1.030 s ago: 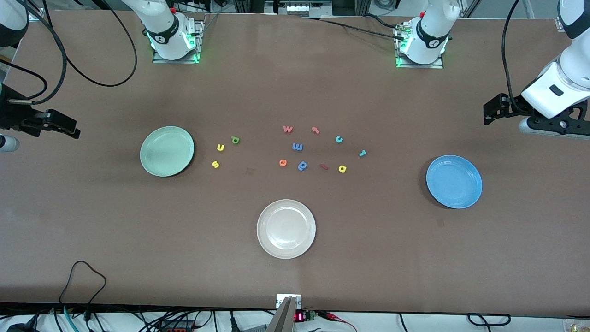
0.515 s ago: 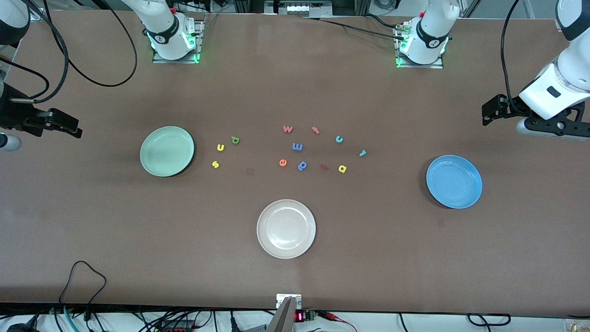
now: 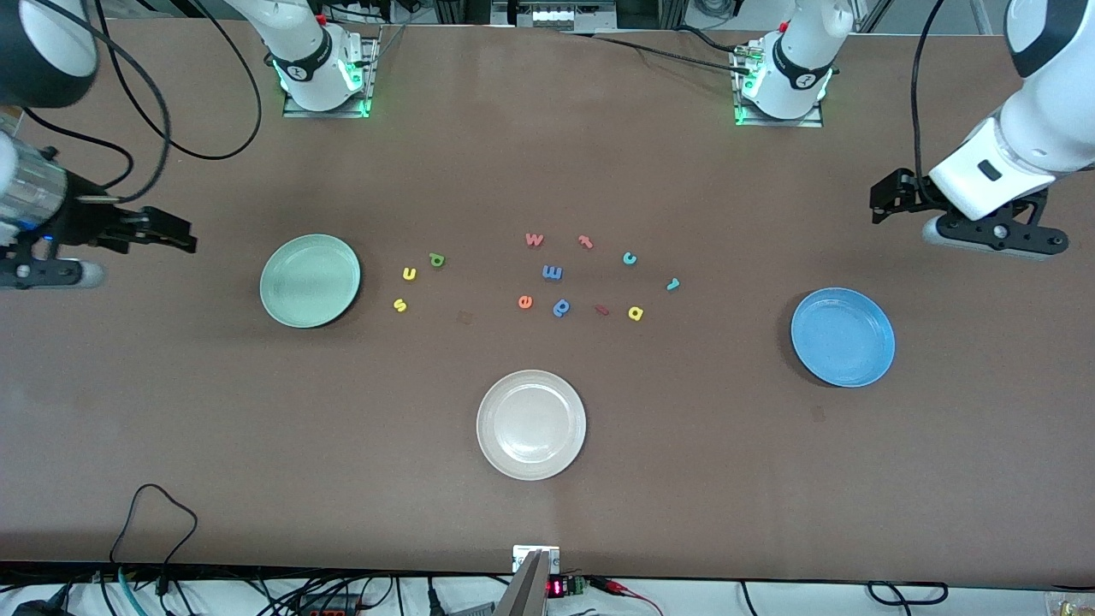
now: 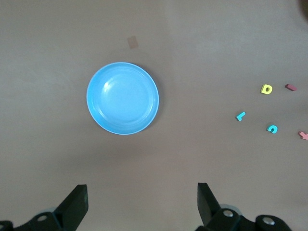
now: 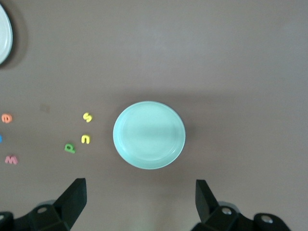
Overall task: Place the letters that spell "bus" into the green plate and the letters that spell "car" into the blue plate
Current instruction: 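Move the right gripper toward the green plate while the left gripper nears the blue plate, then grasp the yellow u with the right gripper while the left gripper grasps d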
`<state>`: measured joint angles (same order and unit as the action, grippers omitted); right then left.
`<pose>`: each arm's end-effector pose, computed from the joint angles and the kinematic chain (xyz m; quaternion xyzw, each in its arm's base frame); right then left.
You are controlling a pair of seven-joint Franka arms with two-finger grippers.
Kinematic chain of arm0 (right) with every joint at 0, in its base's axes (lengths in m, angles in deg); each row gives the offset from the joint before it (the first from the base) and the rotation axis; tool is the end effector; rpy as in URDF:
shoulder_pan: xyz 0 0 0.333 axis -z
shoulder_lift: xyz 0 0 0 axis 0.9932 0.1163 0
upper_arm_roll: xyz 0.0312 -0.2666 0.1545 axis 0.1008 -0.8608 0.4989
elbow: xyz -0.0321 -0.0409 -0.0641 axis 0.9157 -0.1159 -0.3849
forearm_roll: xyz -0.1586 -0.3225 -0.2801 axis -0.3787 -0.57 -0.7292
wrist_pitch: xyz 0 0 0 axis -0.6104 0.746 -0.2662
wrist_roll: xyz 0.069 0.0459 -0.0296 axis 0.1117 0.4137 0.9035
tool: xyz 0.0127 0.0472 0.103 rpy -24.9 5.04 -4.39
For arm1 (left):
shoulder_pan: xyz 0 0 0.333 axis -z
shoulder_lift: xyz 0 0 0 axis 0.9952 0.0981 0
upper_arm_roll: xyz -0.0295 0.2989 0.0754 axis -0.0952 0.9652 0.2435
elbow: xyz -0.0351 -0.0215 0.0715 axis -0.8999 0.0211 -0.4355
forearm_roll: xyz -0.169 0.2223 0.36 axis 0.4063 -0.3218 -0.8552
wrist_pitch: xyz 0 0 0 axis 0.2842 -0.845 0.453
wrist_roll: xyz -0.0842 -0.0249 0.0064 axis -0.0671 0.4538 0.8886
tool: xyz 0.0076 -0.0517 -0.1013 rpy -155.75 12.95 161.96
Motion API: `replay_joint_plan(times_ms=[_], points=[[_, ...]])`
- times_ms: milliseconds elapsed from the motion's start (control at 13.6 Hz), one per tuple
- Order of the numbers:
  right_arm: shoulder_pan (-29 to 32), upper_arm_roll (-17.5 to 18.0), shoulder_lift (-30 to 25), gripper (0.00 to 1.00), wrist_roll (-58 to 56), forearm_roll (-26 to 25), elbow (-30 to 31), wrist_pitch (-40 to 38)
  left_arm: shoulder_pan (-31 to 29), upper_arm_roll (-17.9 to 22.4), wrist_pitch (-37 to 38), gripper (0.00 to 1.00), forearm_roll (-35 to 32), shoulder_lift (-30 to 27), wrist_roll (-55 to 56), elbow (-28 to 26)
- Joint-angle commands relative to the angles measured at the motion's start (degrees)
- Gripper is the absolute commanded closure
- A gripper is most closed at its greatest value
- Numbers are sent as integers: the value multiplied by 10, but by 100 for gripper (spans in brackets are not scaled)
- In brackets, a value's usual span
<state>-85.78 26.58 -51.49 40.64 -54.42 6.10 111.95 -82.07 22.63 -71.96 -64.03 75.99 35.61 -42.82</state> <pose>0.6535 0.0356 0.5084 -0.9971 -0.0134 0.0713 0.0216 0.6108 -0.0639 0.5314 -0.9952 0.0807 0.0517 0.0201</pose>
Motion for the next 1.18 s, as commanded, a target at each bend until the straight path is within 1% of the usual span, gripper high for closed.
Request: replay_joint_plan(times_ms=[0,147,221,294,368,515,589,662,810,883,957,1104], points=[[-4,37,-4,0,4,7,73,44,2,-28,6,0,5,25,66,9],[-6,54,-5,0,6,7,145,131,2,-56,-14,0,0,54,81,21],[-18,60,-4,0,8,8,185,184,3,-65,-23,0,3,83,81,41],[-38,59,-3,0,42,8,222,241,5,-72,-27,0,8,114,80,57],[-54,60,6,0,91,7,245,281,9,-77,-27,0,18,147,80,75],[-80,60,30,0,126,6,257,313,30,-81,-32,0,33,215,81,106],[-91,60,42,0,141,6,258,323,49,-81,-50,0,33,249,81,125],[-98,60,55,0,151,6,262,341,64,-81,-87,0,31,279,82,131],[-120,60,67,0,166,6,289,394,105,-79,-171,0,25,315,84,125],[-128,60,71,0,169,6,297,408,113,-78,-200,0,24,334,88,124],[-133,60,78,17,169,6,298,410,123,-79,-234,0,24,354,92,121],[-142,60,92,29,170,6,300,414,137,-80,-303,0,23,369,95,81]])
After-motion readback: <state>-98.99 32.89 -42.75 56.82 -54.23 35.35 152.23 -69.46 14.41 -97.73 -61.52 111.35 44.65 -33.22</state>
